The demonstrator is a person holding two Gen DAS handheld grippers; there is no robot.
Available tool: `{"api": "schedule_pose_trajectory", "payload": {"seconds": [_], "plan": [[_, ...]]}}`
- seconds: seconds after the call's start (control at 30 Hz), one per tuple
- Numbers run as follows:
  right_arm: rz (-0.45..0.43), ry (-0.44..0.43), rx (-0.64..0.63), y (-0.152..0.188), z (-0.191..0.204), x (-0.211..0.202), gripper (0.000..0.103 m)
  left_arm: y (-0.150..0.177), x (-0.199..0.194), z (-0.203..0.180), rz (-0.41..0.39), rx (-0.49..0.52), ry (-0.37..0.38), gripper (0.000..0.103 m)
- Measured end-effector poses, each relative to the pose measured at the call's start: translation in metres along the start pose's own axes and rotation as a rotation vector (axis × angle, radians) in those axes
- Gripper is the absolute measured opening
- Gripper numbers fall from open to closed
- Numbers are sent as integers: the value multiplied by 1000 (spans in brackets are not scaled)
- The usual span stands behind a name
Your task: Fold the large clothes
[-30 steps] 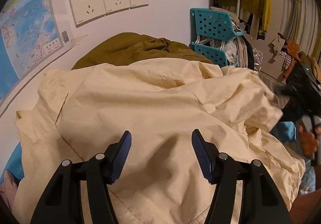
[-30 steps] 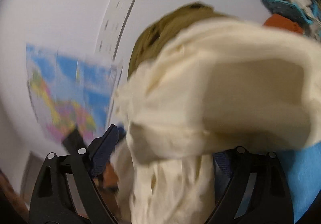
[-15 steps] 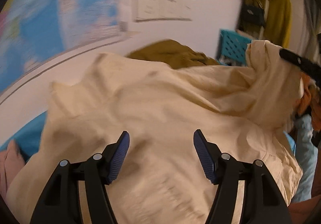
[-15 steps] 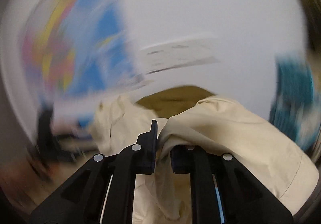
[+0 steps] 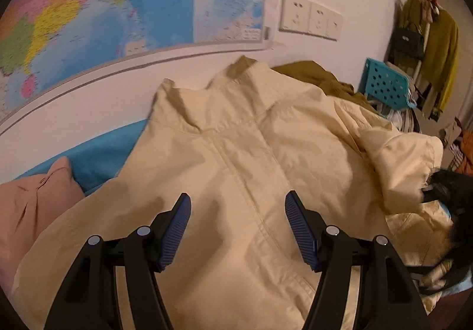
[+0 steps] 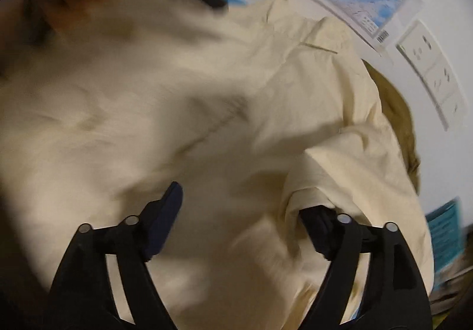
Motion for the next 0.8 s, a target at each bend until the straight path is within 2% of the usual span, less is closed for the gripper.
{"api": "schedule_pose_trajectory", "payload": {"seconds": [0.1,0.17,0.23,0.33,0.4,0.43,0.5,0.53,0.63,0.73,0.8], "plan": [[-42,-14,112,14,-20,-43,86,0,13,-13,17,33,24,64],[-82,-8,244,27,-46,-66,86,1,19,-25,26,53,51,64],[-120,56,451,51,-92,-81,86,1,24,-35,32,62,75,64],[-154,75,742,93,-149,-76,94,0,30,-48,38,76,102,64],[-113,67,818,111,-168,-54,90,-2,31,-55,39,83,114,64],[-100,57,834,115,-173,-47,78,-3,30,-57,38,84,116,64],[-111,-61,864,106,-180,-28,49,-4,26,-57,32,82,121,64],[-138,-122,851,92,-180,-26,38,-4,22,-57,26,79,121,64],[-230,-167,721,41,-179,-47,8,-2,9,-50,10,63,120,64],[-305,-213,580,-22,-164,-73,8,1,-8,-33,-14,13,130,64],[-331,-282,486,-63,-140,-83,8,2,-22,-21,-47,-18,135,64]]}}
Point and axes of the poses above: each gripper's, at about its wrist camera, not at the fingertips, and x roughly the way its jaws point, z to its left, y to its underside, the point moved 7 cm from there along x, roughly the way its jaws point, and after that the axes turned 7 degrees about y, right-handed, at the moved point
